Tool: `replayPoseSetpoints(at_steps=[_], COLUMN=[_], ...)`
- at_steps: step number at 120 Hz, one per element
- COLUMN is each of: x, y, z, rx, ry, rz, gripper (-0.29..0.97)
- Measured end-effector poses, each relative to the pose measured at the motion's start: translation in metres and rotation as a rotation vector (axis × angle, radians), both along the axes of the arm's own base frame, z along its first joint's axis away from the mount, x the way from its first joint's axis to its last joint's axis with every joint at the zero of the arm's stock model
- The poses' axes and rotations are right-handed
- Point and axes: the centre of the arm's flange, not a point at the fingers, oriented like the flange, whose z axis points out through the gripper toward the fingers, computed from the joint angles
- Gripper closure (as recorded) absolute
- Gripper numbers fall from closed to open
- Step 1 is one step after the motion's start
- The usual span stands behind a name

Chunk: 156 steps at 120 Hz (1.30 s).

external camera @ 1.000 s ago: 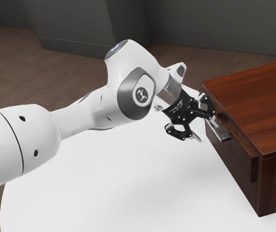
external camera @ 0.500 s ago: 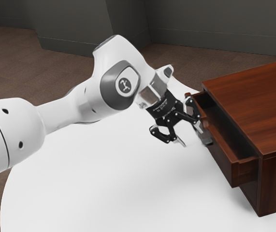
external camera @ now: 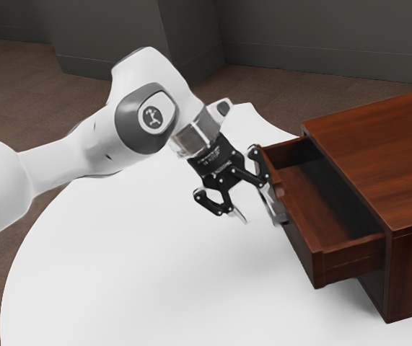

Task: Pull the drawer handle with one arm to open the drawer

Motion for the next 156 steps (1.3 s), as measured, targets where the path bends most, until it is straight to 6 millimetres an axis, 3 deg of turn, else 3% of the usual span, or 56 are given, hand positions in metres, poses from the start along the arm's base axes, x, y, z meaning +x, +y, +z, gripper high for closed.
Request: replayPoseSetpoints(at_steps=[73, 156], x=[-0.027, -0.039], y=[0.032, 0.041], z=[0.005, 0.012], rx=[0.014, 0.036], ry=[0.108, 0.157], rz=[0.000, 0.004], gripper=[0.35, 0.30])
